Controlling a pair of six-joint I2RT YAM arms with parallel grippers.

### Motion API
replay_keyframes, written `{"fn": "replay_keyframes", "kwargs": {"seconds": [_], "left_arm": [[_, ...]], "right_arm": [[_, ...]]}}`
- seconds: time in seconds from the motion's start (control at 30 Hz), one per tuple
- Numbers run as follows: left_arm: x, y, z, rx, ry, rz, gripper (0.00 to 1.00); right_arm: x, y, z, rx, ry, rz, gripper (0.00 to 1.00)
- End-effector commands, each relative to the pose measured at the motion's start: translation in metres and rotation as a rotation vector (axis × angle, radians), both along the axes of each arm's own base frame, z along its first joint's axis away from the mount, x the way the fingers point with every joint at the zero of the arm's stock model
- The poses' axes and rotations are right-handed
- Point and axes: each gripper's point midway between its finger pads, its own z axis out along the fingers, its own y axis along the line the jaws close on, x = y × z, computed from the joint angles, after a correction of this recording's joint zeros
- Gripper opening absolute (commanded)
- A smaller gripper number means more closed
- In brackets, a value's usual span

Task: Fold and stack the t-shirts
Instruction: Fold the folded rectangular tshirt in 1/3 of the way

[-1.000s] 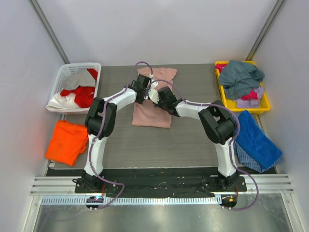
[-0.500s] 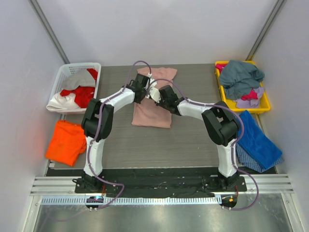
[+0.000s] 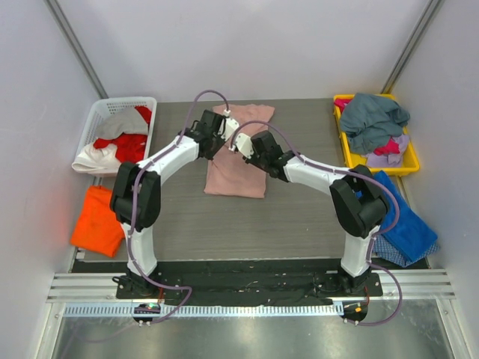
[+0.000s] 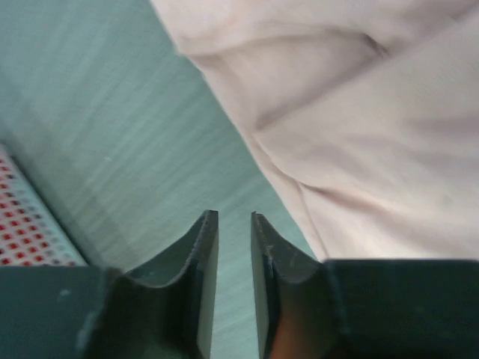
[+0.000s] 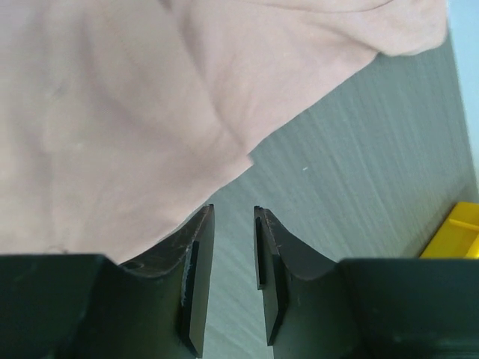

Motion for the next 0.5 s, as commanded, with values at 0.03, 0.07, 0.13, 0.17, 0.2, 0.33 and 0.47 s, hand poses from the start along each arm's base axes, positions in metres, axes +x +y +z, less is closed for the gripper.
{"fn": "replay_keyframes", "kwargs": {"seconds": [0.03, 0.07, 0.13, 0.17, 0.2, 0.33, 0.47], "left_arm": [[-0.053, -0.009, 0.001, -0.094, 0.167, -0.093, 0.31], [-0.064, -0.008, -0.001, -0.094, 0.208, -0.101, 0.32], [-0.083, -0.017, -0.004, -0.143, 0.286, -0.154, 0.34], [-0.095, -0.015, -0.005, -0.145, 0.334, -0.159, 0.35], [-0.102, -0.019, -0.005, -0.163, 0.361, -0.181, 0.35], [-0.125, -0.017, -0.006, -0.183, 0.426, -0.204, 0.43], [-0.138, -0.014, -0.006, -0.189, 0.447, -0.213, 0.49]], "right_arm": [[-0.044, 0.007, 0.010, 0.017, 0.024, 0.047, 0.39], [-0.053, 0.009, 0.017, 0.025, 0.011, 0.058, 0.43], [-0.077, 0.011, 0.007, 0.006, 0.033, 0.091, 0.48], [-0.084, 0.010, 0.015, 0.018, 0.019, 0.098, 0.49], [-0.091, 0.010, 0.014, 0.016, 0.023, 0.109, 0.50], [-0.124, 0.008, 0.006, 0.008, 0.061, 0.146, 0.58], [-0.139, 0.007, 0.005, 0.017, 0.066, 0.165, 0.61]]}}
